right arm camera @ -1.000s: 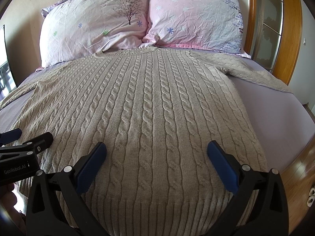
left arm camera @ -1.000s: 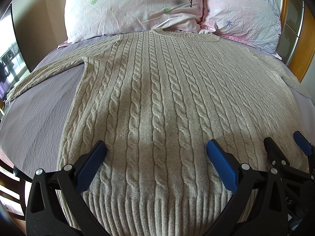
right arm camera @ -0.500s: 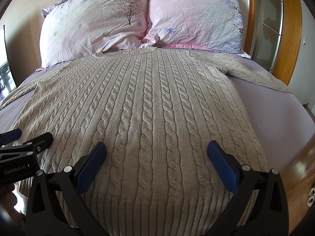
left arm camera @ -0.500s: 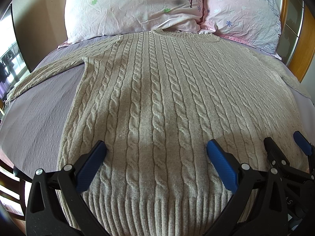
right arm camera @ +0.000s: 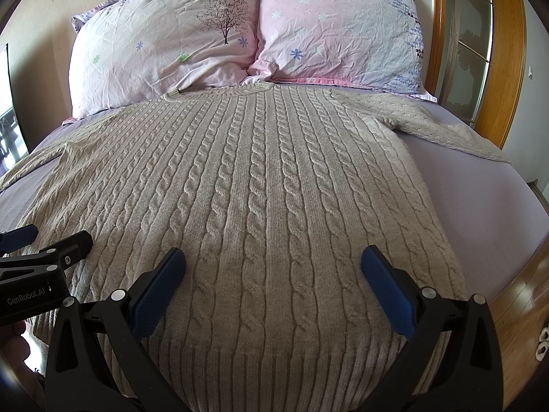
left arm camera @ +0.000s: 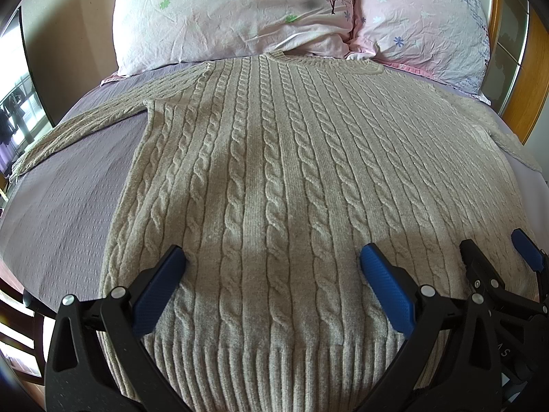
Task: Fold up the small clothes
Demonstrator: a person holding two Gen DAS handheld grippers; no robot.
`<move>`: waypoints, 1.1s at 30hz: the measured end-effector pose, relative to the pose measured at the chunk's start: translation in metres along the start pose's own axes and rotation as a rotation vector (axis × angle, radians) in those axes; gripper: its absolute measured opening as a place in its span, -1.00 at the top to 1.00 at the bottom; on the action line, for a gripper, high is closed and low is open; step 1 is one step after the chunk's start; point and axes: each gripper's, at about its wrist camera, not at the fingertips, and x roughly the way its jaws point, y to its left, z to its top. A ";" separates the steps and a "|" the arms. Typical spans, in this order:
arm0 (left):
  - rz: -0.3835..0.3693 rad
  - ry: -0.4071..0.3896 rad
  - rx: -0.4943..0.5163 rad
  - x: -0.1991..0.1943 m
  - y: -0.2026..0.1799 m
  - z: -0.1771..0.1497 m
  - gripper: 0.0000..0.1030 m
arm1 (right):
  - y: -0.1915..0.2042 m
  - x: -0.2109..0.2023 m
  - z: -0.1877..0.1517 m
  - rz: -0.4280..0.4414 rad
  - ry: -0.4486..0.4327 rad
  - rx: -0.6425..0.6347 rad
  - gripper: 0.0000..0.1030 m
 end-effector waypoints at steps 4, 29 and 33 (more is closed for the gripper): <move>0.000 0.000 0.000 0.000 0.000 0.000 -0.97 | 0.000 0.000 0.000 0.000 0.000 0.000 -0.97; -0.229 -0.143 0.029 -0.003 0.023 0.040 -0.97 | -0.263 0.036 0.112 -0.046 -0.016 0.572 -0.52; -0.281 -0.212 0.005 -0.005 0.040 0.064 -0.97 | -0.357 0.074 0.121 -0.142 0.053 0.843 -0.24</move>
